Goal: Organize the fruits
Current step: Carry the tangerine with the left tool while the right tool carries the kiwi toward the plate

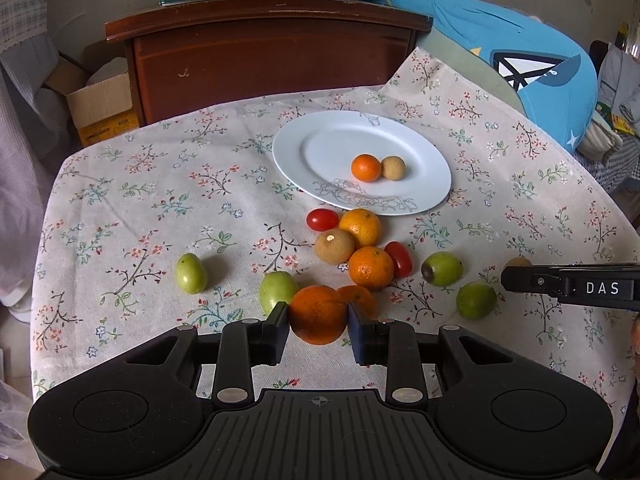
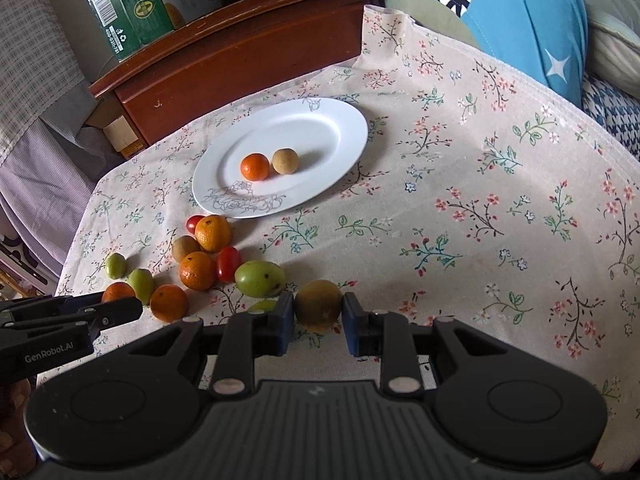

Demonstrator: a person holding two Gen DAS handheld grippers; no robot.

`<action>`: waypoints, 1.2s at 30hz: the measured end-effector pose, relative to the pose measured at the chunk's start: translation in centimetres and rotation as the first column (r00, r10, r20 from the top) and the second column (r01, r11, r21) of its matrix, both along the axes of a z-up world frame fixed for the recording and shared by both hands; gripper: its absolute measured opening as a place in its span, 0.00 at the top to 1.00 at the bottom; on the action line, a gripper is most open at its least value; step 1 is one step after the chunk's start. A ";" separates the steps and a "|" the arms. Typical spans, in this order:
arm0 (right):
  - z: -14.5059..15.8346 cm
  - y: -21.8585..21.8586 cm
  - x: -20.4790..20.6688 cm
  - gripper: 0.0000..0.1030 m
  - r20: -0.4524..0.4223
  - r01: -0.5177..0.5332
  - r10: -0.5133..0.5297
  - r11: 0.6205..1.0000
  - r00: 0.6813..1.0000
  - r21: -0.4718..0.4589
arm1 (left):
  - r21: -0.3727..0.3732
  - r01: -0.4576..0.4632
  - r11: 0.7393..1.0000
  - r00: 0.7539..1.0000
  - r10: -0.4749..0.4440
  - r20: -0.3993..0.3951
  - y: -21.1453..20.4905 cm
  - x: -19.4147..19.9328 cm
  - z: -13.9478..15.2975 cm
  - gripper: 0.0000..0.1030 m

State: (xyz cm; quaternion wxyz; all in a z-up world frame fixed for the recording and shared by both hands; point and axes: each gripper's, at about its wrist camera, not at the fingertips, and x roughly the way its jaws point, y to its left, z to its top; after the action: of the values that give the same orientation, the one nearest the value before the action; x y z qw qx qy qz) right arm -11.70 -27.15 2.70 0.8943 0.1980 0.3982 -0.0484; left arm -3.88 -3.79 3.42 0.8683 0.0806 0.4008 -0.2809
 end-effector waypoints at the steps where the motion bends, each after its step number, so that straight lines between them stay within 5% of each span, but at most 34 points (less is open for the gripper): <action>1: 0.1 0.1 0.0 0.75 0.004 -0.006 0.006 1.000 1.000 -0.002 | 0.002 0.002 1.000 1.000 -0.002 0.003 -0.1 0.0 0.0 0.72; 21: 1.9 0.9 4.0 0.75 0.091 -0.127 0.128 0.992 0.988 -0.014 | -0.076 0.007 0.997 1.000 -0.006 0.007 -1.3 4.3 2.5 0.72; 36: 2.3 -1.6 9.2 0.75 0.099 -0.108 0.108 0.994 0.989 -0.007 | -0.044 0.056 0.997 0.998 -0.055 0.017 -4.8 9.2 2.3 0.72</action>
State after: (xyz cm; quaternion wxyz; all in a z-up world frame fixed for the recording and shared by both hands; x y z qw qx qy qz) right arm -2.50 -28.79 5.02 0.9144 0.1775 0.3636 0.0096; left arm 5.33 -8.54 5.77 0.8648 0.0747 0.3854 -0.3131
